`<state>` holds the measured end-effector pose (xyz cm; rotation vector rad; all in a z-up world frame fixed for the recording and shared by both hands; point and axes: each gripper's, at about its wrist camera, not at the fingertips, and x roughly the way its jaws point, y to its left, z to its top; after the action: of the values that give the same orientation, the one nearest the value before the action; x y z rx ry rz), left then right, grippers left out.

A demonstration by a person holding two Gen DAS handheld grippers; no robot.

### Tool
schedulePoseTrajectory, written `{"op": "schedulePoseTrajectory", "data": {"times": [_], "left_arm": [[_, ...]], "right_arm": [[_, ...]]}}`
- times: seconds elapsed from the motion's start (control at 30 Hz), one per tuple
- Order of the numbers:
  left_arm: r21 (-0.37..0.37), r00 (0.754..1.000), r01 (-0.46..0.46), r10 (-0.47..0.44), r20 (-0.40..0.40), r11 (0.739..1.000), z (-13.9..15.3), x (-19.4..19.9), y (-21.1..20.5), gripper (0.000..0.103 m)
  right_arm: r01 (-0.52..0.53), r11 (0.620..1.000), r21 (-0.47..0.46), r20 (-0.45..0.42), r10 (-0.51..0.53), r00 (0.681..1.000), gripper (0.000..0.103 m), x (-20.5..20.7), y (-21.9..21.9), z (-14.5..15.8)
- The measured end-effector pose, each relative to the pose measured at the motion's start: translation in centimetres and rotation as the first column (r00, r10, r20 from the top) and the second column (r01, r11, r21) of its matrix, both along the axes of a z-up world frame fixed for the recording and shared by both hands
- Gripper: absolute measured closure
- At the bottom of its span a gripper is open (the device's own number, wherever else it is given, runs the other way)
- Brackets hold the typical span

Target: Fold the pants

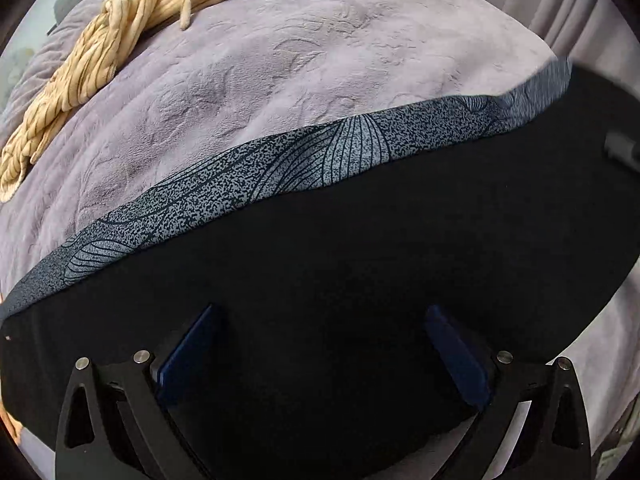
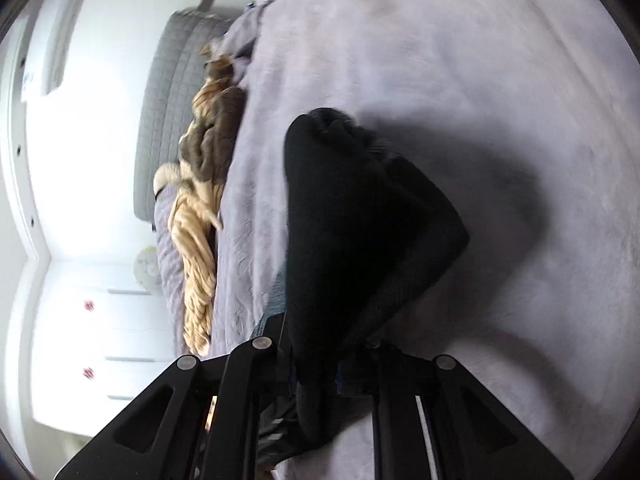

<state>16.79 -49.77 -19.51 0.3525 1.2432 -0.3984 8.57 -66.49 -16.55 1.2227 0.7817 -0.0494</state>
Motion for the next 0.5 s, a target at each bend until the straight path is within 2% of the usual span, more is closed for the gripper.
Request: {"op": "schedulePoseTrajectory", "data": {"times": [0.13, 0.27, 0.3, 0.4, 0.43, 0.5], "left_arm": [[-0.045, 0.993, 0.024, -0.029, -0.113, 0.999, 1.6, 1.9, 1.6, 0.000], [-0.127, 0.998, -0.010, 0.003, -0.056, 0.992, 5.5, 2.2, 7.2, 0.000], [-0.132, 0.999, -0.020, 0.014, -0.046, 0.991, 6.2, 2.3, 8.9, 0.000], [-0.103, 0.997, -0.073, 0.071, -0.026, 0.992, 7.6, 2.8, 14.9, 0.000], [-0.087, 0.994, -0.104, 0.103, -0.023, 0.991, 7.8, 3.1, 17.3, 0.000], [-0.050, 0.985, -0.172, 0.172, -0.019, 0.984, 7.9, 3.5, 21.9, 0.000]], "right_arm": [[-0.095, 0.982, -0.162, 0.008, 0.098, 0.995, 0.089, 1.6, 3.3, 4.9], [-0.170, 0.949, -0.267, 0.044, 0.188, 0.981, 0.089, 3.1, 6.8, 9.7], [-0.206, 0.925, -0.319, 0.034, 0.228, 0.973, 0.089, 3.5, 8.2, 11.0], [-0.340, 0.802, -0.491, -0.051, 0.363, 0.930, 0.089, 4.9, 14.2, 14.2], [-0.367, 0.772, -0.519, -0.072, 0.389, 0.919, 0.089, 4.9, 15.7, 14.3], [-0.450, 0.687, -0.571, -0.137, 0.461, 0.877, 0.089, 5.8, 20.5, 14.2]]}}
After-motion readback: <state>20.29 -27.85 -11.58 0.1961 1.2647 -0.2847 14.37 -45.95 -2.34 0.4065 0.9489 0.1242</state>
